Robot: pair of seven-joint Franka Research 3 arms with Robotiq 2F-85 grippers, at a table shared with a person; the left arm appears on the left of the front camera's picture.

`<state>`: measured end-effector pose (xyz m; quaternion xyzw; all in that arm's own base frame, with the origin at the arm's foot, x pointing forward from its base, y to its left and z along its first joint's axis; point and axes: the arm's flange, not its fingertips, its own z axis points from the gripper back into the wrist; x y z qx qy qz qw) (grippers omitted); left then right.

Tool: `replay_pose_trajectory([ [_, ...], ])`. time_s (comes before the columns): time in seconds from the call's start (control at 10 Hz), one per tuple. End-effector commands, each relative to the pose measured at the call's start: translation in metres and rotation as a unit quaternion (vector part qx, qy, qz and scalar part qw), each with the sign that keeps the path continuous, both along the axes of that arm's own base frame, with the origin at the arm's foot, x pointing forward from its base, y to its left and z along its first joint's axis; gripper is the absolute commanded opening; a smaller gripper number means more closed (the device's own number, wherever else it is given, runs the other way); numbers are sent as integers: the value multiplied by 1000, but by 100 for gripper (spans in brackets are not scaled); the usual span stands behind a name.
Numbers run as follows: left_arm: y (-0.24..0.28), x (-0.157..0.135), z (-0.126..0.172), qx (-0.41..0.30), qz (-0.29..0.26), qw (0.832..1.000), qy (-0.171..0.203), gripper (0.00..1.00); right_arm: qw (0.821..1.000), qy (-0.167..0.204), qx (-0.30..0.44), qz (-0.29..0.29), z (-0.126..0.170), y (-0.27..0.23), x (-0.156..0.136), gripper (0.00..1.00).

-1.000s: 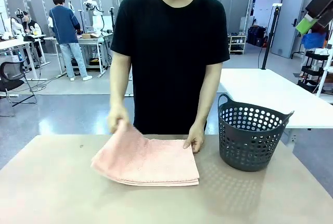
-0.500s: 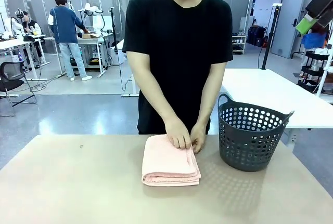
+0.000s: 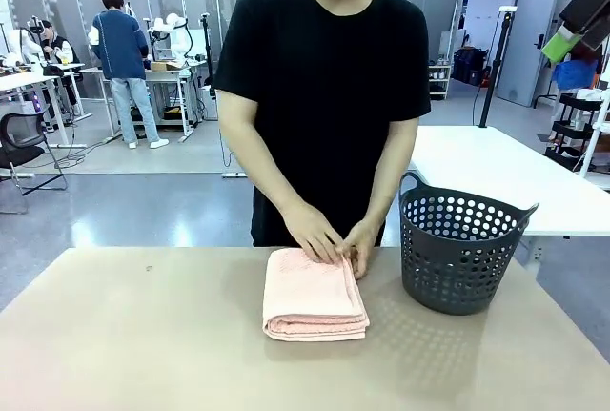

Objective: Fold the towel.
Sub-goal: Pick up the 100 cm Hotel Towel and place it on the left side of the table.

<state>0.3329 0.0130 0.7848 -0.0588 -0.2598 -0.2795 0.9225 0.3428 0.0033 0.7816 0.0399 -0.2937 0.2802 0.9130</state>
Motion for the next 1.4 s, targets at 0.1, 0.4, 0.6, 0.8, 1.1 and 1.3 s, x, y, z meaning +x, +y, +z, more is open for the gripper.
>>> replay_pose_trajectory([
  [0.1, 2, -1, 2, 7, -10, 1000, -4, 100, 1000, 0, -4, 4, 0, -3, 1, 100],
  [0.4, 2, -1, 2, 7, -10, 1000, -4, 100, 1000, 0, -4, 4, 0, -3, 1, 100],
  [0.6, 2, -1, 2, 7, -10, 1000, -4, 100, 1000, 0, -4, 4, 0, -3, 1, 100],
  [0.8, 2, -1, 2, 7, -10, 1000, -4, 100, 1000, 0, -4, 4, 0, -3, 1, 100],
  [1.1, 2, -1, 2, 7, -10, 1000, -4, 100, 1000, 0, -4, 4, 0, -3, 1, 100],
  [1.3, 2, -1, 2, 7, -10, 1000, -4, 100, 1000, 0, -4, 4, 0, -3, 1, 100],
])
